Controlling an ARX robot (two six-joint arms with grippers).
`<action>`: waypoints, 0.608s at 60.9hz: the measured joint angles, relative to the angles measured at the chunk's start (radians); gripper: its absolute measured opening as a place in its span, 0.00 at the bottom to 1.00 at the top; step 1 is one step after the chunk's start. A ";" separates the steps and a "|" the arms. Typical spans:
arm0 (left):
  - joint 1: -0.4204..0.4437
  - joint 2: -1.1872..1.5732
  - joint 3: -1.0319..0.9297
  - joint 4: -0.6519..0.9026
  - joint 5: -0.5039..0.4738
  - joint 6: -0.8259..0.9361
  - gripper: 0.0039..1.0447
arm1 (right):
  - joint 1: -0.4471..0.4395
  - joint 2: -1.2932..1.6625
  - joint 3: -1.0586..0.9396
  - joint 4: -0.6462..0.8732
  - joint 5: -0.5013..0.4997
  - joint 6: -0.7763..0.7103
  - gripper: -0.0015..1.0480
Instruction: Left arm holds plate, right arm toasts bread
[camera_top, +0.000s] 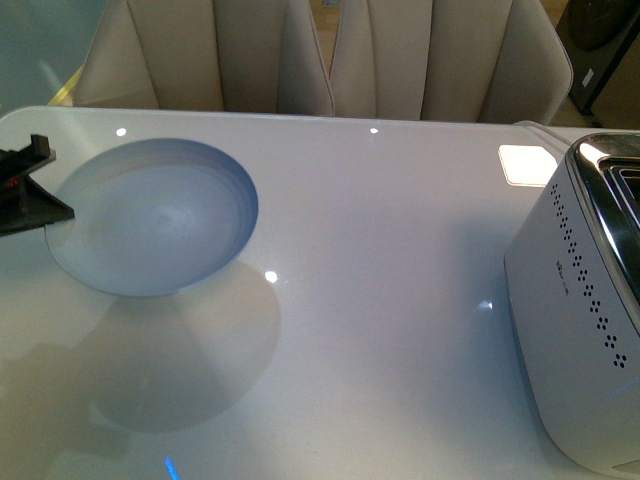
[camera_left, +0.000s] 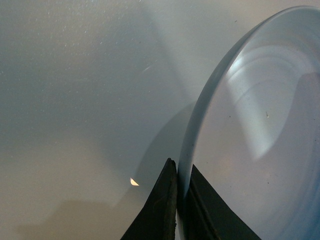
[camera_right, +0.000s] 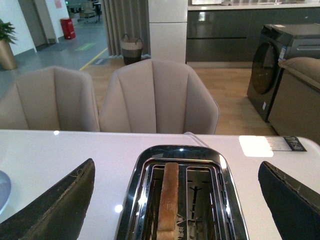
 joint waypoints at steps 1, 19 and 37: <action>0.002 0.006 0.000 0.006 0.004 0.005 0.03 | 0.000 0.000 0.000 0.000 0.000 0.000 0.92; 0.016 0.065 -0.064 0.146 0.084 0.006 0.03 | 0.000 0.000 0.000 0.000 0.000 0.000 0.92; 0.011 0.089 -0.071 0.136 0.069 0.068 0.03 | 0.000 0.000 0.000 0.000 0.000 0.000 0.92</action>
